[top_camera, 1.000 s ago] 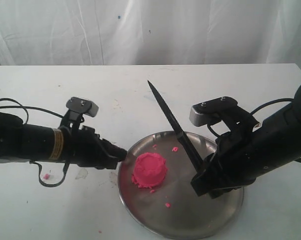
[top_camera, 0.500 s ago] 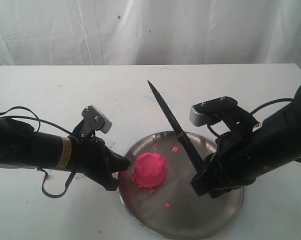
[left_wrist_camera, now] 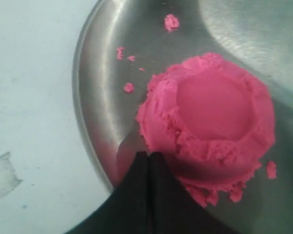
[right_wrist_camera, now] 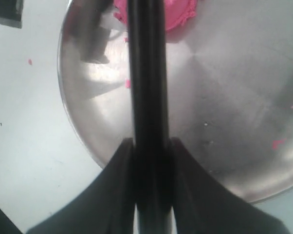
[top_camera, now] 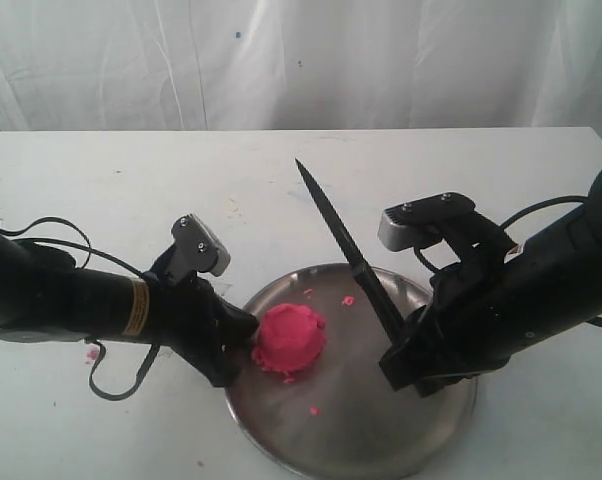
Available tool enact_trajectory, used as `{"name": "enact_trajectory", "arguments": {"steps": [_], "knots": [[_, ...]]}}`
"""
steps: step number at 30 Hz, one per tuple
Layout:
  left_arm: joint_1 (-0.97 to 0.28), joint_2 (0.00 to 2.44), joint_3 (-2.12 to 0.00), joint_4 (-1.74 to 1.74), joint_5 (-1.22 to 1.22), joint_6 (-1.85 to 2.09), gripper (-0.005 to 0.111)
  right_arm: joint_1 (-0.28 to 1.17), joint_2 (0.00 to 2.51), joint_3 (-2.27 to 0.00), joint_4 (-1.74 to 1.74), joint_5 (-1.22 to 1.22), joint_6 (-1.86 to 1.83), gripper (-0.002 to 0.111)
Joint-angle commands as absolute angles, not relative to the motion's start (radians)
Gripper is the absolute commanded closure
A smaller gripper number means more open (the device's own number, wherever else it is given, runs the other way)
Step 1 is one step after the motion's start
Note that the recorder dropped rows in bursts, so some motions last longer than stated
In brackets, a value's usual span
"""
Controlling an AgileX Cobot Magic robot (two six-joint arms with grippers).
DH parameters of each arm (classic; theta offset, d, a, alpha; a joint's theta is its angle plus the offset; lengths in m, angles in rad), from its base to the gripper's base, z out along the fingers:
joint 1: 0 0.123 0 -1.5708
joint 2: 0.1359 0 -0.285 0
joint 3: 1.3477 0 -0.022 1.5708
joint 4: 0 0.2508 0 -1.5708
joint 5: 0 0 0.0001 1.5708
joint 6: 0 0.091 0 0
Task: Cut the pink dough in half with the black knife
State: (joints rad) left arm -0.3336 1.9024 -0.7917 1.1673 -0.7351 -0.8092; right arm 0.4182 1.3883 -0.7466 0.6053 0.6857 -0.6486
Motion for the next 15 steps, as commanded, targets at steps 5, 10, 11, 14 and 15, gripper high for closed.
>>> {"name": "enact_trajectory", "arguments": {"steps": [5, 10, 11, 14, 15], "knots": [[-0.331, 1.906, -0.854, 1.16, -0.235, -0.76, 0.107, 0.418, 1.388, -0.745, 0.63, 0.693, -0.647, 0.108], [-0.331, 1.906, -0.898, 1.16, -0.13, -0.76, 0.107, 0.418, 1.388, -0.745, 0.631, 0.697, -0.652, 0.108], [-0.331, 1.906, -0.906, 1.16, -0.127, -0.76, 0.107, 0.418, 1.388, -0.745, 0.631, 0.697, -0.652, 0.108], [-0.331, 1.906, -0.931, 1.16, -0.131, -0.76, 0.107, 0.418, 1.388, -0.745, 0.631, 0.697, -0.652, 0.108], [-0.331, 1.906, -0.939, 1.16, -0.131, -0.76, 0.107, 0.418, 1.388, -0.745, 0.631, 0.697, -0.652, 0.108]]}}
